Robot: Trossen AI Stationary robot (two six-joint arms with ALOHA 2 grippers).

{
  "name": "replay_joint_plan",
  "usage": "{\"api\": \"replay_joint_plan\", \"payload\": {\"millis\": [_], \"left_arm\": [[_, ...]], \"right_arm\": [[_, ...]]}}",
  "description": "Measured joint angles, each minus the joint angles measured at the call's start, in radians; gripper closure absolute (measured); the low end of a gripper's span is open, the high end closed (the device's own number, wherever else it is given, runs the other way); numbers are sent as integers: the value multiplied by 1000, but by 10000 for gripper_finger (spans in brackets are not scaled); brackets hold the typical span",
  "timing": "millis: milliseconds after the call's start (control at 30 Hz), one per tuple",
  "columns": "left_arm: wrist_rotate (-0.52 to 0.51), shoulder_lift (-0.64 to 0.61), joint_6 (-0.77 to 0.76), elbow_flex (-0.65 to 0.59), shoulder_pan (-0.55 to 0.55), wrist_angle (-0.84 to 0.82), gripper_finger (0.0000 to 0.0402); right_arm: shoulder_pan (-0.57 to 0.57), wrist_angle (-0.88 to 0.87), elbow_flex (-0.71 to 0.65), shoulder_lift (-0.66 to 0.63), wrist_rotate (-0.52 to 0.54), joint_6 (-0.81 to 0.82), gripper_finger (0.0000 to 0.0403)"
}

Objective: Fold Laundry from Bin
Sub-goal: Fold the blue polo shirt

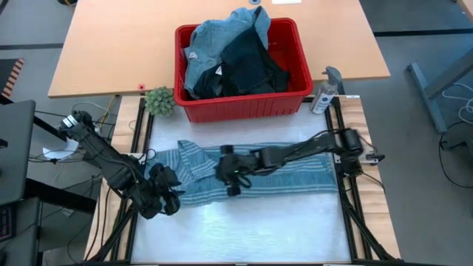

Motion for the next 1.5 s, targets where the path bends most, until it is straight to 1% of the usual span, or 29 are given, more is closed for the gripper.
{"api": "replay_joint_plan", "payload": {"millis": [167, 367, 433, 567, 700, 900, 1033, 1200, 1300, 1400, 1500], "left_arm": [[11, 0, -24, 0, -12, -38, 239], [22, 0, -51, 0, -32, -73, 239], [22, 0, -55, 0, -36, -73, 239], [13, 0, -79, 0, -40, -73, 239], [10, 0, -89, 0, -41, -71, 239], [-5, 0, -74, 0, -41, -70, 239], [-8, 0, -69, 0, -41, -74, 239], [-17, 0, -66, 0, -41, -73, 239], [-20, 0, -62, 0, -41, -74, 239], [-20, 0, -63, 0, -41, -74, 239], [-25, 0, -63, 0, -41, -74, 239]], "right_arm": [[1, -27, 186, 162, -57, -20, 220], [1, -79, 335, 313, -55, -68, 220], [-1, -89, 366, 348, -30, -69, 220], [-11, -87, 396, 387, -2, -71, 220], [-28, -87, 404, 393, 26, -71, 220], [-50, -104, 405, 393, 25, -75, 220], [-49, -87, 406, 406, -20, -77, 221], [-42, -76, 404, 437, -18, -79, 221], [-44, -90, 404, 438, 9, -75, 222], [-49, -95, 404, 438, 13, -60, 241], [-54, -113, 404, 433, 20, -49, 290]]}}
